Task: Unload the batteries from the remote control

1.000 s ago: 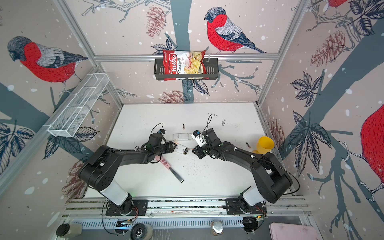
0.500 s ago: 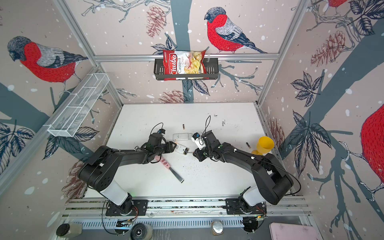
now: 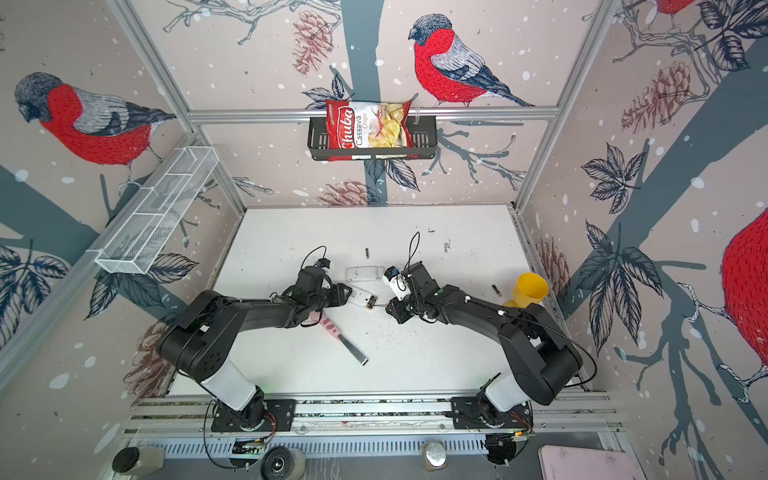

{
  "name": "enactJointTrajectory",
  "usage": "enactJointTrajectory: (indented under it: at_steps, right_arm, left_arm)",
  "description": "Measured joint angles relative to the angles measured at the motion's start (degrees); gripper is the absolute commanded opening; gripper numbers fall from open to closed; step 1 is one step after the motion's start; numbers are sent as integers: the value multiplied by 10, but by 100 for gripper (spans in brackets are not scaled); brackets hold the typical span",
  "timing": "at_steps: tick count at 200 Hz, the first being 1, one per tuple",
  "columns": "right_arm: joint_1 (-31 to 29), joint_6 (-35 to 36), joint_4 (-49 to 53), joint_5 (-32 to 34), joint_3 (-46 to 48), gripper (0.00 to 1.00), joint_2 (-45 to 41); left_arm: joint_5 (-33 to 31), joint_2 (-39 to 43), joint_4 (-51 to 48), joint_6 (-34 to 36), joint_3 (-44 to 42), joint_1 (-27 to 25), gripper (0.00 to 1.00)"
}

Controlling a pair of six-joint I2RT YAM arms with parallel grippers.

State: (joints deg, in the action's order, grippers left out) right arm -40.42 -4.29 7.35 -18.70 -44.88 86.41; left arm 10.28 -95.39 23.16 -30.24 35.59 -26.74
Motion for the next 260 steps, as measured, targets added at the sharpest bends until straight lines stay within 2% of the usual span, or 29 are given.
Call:
enactJointTrajectory:
  at_steps: [199,260]
  right_arm:
    - [29,0,-86,-58,59,0,26]
    - [14,0,-26,-28,11,0,27]
  left_arm:
    - [-27,-3,7,0,-1,2,51]
    - [-24,-3,7,0,-1,2,50]
